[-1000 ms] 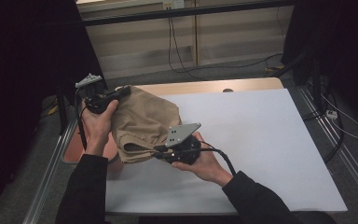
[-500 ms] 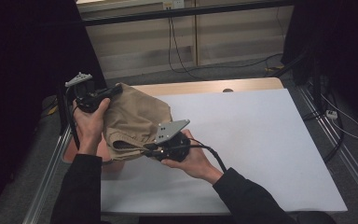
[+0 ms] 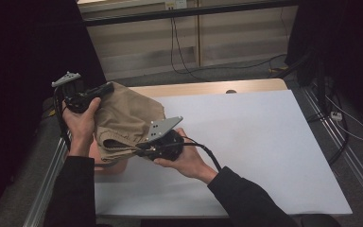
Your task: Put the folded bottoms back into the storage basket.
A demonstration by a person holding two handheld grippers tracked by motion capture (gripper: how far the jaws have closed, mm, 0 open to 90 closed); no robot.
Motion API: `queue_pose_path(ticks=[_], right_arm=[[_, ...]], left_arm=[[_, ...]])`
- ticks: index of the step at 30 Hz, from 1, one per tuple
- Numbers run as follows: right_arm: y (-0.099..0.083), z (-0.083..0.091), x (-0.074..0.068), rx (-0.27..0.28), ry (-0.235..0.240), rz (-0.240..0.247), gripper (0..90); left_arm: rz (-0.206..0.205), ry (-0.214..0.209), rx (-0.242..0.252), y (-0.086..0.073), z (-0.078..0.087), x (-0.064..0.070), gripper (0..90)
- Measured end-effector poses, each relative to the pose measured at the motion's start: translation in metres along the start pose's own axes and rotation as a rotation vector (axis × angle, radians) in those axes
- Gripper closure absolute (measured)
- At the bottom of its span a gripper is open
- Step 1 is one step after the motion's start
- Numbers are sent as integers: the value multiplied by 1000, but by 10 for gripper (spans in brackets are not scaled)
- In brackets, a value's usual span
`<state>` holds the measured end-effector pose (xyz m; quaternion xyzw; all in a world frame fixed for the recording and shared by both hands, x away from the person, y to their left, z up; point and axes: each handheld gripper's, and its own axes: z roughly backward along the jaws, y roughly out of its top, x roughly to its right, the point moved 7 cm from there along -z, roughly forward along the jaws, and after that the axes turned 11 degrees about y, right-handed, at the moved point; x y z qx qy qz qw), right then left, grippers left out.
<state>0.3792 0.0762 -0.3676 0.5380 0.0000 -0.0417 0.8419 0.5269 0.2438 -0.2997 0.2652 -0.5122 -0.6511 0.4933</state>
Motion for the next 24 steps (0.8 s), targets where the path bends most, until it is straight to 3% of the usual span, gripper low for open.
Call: queue_pose_path(ticks=[11,24], right_arm=[[16,-14,3,2,6,5,793],[32,-30,5,-10,-2,16,794]], left_arm=[[30,18,33,8,8,-18,871],[44,55,34,12,11,-38,871]])
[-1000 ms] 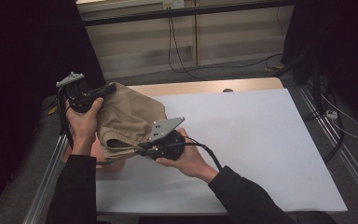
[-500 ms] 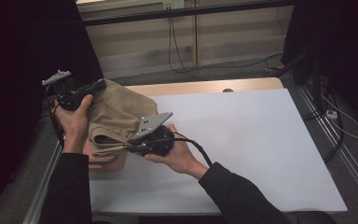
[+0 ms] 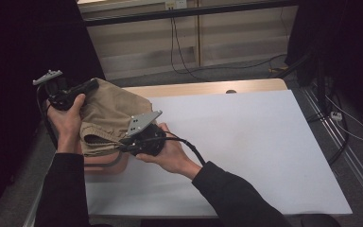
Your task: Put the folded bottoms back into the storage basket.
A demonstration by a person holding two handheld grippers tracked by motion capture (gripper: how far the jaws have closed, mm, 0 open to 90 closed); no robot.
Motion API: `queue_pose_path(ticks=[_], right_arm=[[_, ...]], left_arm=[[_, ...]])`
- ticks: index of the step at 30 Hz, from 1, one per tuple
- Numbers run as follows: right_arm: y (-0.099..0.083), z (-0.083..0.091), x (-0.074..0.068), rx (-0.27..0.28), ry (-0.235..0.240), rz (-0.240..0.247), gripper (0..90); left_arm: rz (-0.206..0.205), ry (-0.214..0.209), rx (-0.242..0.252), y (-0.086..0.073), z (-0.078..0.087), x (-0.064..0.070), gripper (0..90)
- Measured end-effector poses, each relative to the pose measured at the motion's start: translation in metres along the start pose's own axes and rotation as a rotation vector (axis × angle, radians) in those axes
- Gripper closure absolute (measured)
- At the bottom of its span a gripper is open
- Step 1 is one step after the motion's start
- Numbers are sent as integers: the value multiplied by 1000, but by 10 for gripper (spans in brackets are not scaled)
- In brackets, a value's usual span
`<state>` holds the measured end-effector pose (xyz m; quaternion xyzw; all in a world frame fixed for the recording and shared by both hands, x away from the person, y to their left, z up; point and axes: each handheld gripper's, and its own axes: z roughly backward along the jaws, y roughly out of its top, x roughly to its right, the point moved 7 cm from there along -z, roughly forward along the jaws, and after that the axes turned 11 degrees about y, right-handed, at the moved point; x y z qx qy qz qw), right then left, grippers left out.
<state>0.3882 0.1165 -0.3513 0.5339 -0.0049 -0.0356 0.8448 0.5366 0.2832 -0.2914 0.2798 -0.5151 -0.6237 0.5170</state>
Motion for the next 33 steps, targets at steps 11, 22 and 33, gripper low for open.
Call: queue_pose_path(ticks=[11,22,33], right_arm=[[14,-15,3,-13,-12,18,794],[24,-35,5,-14,-21,24,795],[23,-58,3,-29,-48,17,794]], left_arm=[[27,22,9,8,1,-20,872],[41,47,14,8,6,-41,872],[36,60,-12,-2,4,-64,872]])
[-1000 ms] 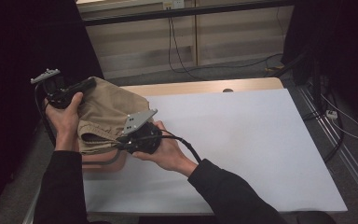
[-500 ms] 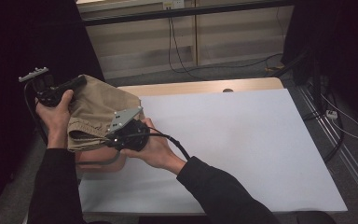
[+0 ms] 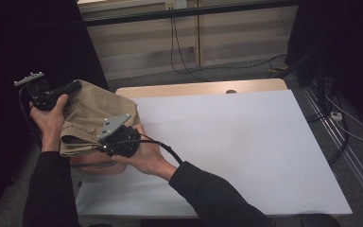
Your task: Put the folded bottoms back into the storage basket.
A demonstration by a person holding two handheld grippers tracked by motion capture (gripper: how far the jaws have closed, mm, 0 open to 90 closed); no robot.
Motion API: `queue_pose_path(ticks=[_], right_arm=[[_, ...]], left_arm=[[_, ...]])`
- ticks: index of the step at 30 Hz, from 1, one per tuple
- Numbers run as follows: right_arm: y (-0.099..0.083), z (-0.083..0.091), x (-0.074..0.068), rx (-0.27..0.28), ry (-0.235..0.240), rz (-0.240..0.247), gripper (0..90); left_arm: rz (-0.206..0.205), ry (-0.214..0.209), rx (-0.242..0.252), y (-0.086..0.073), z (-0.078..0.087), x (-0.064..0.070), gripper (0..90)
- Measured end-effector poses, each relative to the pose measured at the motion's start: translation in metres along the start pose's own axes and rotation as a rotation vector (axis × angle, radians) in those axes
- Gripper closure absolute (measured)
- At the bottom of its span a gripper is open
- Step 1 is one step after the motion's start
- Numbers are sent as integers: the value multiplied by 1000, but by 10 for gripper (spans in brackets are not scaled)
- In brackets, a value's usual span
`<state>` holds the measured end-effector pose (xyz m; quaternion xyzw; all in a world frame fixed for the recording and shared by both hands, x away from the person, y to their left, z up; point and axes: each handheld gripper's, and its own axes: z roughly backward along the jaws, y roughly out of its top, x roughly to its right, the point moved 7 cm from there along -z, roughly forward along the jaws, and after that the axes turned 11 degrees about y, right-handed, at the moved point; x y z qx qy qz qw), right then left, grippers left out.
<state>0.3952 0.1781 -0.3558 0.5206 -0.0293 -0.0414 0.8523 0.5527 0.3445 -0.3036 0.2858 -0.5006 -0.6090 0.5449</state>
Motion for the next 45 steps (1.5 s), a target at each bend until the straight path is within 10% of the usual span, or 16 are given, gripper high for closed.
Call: queue_pose_path(ticks=[13,45], right_arm=[[-3,-35,-7,-8,6,-38,791],[-12,-65,-7,-32,20,-73,785]], left_arm=[[36,3,-28,-21,-2,-35,871],[19,30,-116,-47,-18,-61,871]])
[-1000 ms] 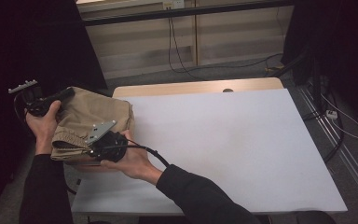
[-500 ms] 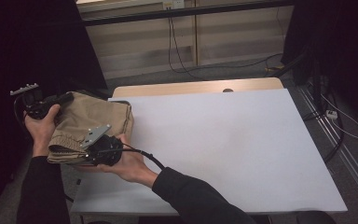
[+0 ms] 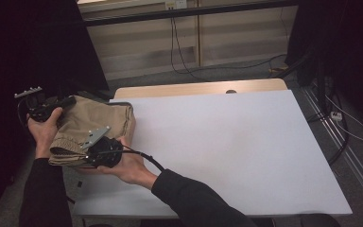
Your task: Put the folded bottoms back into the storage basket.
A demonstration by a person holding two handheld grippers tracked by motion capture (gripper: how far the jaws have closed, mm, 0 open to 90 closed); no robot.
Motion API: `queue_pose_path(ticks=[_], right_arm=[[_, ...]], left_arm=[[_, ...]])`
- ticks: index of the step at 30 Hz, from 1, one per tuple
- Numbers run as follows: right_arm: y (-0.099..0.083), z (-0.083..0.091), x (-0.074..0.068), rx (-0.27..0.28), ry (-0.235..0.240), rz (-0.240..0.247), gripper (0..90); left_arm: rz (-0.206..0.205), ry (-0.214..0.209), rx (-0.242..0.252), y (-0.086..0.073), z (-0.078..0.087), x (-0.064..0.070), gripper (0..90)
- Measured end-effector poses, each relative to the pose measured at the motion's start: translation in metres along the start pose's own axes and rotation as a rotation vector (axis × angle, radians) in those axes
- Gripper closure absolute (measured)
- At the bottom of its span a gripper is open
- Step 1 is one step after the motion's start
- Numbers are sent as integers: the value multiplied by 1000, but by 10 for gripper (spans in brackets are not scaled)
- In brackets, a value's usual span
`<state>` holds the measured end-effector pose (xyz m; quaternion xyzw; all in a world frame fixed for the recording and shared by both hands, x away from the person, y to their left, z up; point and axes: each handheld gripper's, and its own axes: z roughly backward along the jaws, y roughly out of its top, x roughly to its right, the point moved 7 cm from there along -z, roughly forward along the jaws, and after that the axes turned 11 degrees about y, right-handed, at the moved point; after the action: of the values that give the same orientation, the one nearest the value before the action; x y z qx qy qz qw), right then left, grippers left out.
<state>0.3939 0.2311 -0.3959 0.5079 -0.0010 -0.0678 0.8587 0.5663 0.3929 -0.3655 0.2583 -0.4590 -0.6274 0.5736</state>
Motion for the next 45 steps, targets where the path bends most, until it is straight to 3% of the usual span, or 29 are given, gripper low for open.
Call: queue_pose_path(ticks=[8,13,25,31,41,45], right_arm=[[-3,-4,2,-7,2,-7,783],[-5,-6,5,-12,12,-17,782],[-8,-11,11,-33,7,-28,774],[-10,-14,16,-39,7,-50,766],[-15,-18,21,-45,17,-93,747],[-20,-21,22,-73,22,-93,751]], left_arm=[[19,11,-27,-9,-7,-8,871],[6,12,-48,-16,-15,-10,871],[-17,-4,-62,-13,-26,-7,870],[2,-17,-51,-13,-28,-9,869],[-12,0,-63,-16,-33,-11,869],[-24,1,-72,-18,-36,-9,869]])
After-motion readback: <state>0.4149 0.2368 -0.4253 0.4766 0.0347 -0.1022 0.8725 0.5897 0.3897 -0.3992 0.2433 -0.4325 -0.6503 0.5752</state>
